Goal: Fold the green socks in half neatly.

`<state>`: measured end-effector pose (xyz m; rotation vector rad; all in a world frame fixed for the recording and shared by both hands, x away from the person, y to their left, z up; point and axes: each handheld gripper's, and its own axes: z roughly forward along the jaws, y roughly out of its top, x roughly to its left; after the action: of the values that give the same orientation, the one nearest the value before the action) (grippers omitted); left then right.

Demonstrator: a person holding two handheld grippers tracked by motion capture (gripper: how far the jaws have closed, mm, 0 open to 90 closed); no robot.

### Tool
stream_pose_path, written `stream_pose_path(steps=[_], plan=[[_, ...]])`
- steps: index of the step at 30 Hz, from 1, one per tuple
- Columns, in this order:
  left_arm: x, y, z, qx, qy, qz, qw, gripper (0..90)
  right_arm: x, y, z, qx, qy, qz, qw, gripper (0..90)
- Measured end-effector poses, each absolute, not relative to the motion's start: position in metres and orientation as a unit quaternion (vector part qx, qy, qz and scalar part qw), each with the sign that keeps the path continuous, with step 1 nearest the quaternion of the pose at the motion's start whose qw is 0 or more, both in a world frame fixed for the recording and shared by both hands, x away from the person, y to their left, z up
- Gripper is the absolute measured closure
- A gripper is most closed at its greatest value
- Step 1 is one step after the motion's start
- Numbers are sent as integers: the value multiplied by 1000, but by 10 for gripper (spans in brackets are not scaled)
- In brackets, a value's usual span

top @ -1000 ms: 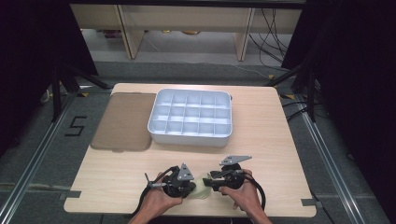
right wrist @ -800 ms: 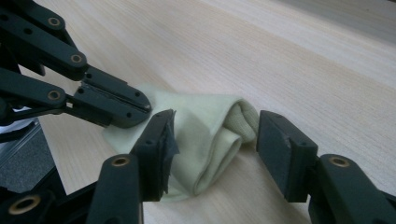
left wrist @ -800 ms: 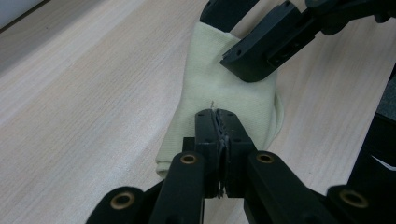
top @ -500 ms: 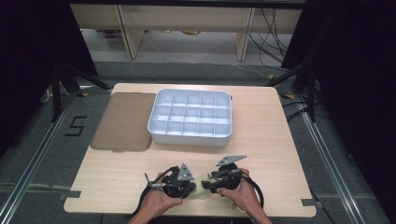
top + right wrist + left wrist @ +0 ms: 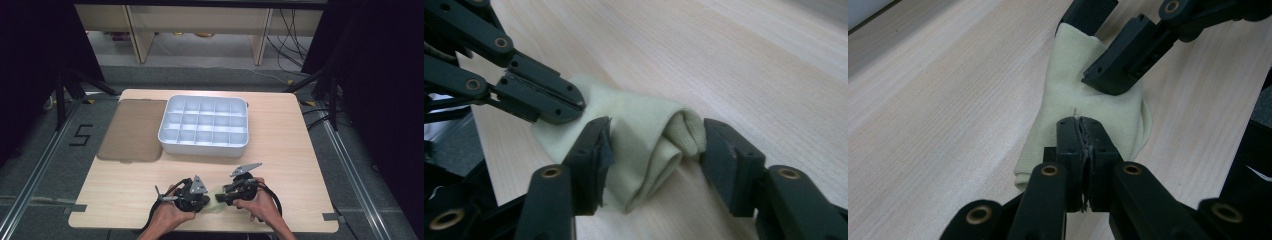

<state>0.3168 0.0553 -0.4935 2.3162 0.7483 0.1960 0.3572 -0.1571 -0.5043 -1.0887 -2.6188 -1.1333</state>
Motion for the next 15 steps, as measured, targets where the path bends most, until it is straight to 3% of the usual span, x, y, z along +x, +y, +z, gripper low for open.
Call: stream_pose_path(steps=[11, 15], plan=[[317, 56, -494, 890, 286, 75, 348, 858, 359, -159, -507, -358, -847, -385, 79, 685], [315, 59, -491, 885, 291, 69, 357, 789, 358, -159, -507, -364, -844, -386, 80, 723]])
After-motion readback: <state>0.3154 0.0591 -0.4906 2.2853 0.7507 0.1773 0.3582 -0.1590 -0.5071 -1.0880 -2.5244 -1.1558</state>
